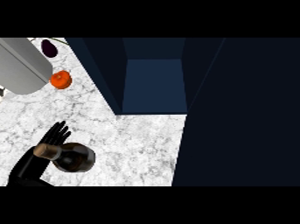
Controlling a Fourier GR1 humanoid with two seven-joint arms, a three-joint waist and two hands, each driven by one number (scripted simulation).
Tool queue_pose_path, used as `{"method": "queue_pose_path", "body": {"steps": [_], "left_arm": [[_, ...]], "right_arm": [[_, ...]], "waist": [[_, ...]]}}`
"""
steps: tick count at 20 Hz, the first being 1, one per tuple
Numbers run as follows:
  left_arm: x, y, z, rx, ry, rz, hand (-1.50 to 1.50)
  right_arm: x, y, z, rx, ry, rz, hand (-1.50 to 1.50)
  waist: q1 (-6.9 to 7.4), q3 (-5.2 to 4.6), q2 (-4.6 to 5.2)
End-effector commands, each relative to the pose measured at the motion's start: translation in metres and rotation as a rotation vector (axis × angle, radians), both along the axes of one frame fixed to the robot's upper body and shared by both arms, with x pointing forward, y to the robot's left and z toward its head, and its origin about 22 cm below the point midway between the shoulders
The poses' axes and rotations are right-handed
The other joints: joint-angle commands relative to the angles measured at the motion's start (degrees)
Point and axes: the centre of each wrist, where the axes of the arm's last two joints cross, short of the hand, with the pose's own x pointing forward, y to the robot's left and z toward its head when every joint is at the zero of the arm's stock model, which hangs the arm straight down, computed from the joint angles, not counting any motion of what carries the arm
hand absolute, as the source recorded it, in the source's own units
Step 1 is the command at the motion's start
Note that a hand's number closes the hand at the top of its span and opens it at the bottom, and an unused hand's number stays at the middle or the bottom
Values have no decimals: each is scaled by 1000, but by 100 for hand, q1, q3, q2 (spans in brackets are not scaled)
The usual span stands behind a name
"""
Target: Pick up the wine, place it into the cabinet and close the cabinet
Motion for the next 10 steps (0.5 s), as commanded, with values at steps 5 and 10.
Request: {"method": "queue_pose_path", "body": {"steps": [5,10], "left_arm": [[11,-2,-24,-87,31,-9,-150],[21,-16,-33,-107,36,-45,-150]], "right_arm": [[-40,0,-10,34,35,53,-150],[-33,-19,-10,2,28,35,-150]], "waist": [[-19,-2,-10],[-27,7,5]]}}
